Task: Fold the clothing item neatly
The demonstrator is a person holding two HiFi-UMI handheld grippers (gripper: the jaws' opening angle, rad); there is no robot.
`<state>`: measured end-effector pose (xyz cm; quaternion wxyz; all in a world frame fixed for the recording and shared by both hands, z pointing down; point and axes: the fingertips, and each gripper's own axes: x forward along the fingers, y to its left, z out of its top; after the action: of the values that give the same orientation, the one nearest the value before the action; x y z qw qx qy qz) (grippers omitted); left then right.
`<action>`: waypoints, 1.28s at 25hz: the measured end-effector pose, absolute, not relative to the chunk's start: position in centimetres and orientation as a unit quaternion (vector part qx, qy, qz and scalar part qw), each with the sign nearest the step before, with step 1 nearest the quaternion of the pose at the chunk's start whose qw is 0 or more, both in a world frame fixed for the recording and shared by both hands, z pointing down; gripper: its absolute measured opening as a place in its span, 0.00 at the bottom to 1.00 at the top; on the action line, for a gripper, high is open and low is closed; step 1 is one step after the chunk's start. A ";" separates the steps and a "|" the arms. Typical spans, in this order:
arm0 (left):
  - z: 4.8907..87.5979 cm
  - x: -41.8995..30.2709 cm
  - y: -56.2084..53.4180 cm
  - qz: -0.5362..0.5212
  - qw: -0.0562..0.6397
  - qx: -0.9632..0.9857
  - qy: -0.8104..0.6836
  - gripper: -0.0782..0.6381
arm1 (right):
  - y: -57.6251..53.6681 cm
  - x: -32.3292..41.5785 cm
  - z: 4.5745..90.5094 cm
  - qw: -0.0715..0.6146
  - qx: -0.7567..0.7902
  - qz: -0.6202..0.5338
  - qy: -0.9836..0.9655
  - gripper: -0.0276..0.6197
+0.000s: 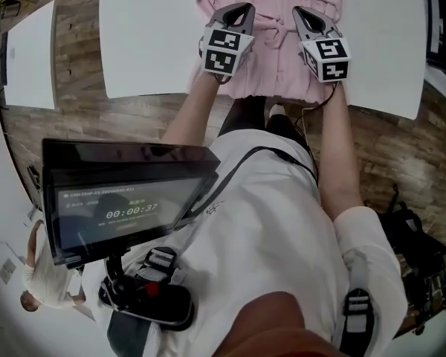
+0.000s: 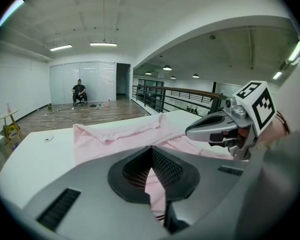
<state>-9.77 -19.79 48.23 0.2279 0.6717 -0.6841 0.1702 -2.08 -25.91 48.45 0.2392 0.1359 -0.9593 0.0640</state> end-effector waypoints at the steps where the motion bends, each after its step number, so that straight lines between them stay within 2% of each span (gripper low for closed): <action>1: 48.2 -9.2 -19.0 0.165 0.231 0.667 -0.689 0.11 | -25.4 -1.4 48.3 0.236 0.134 0.068 -0.960 0.05; 17: 51.0 1.3 -4.6 0.202 0.262 0.591 -0.736 0.11 | -14.7 12.4 48.2 0.233 0.111 0.068 -0.964 0.05; 26: 53.8 1.3 2.1 0.216 0.275 0.559 -0.752 0.11 | -11.1 17.0 51.5 0.255 0.120 0.091 -0.955 0.05; 32: 57.7 -2.0 7.1 0.240 0.294 0.524 -0.762 0.11 | -9.7 19.5 53.3 0.278 0.154 0.092 -0.944 0.05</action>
<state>-2.04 7.15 57.72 0.2940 0.5240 -0.7625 0.2401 19.52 -9.73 53.27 0.2780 0.1537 -0.9438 0.0918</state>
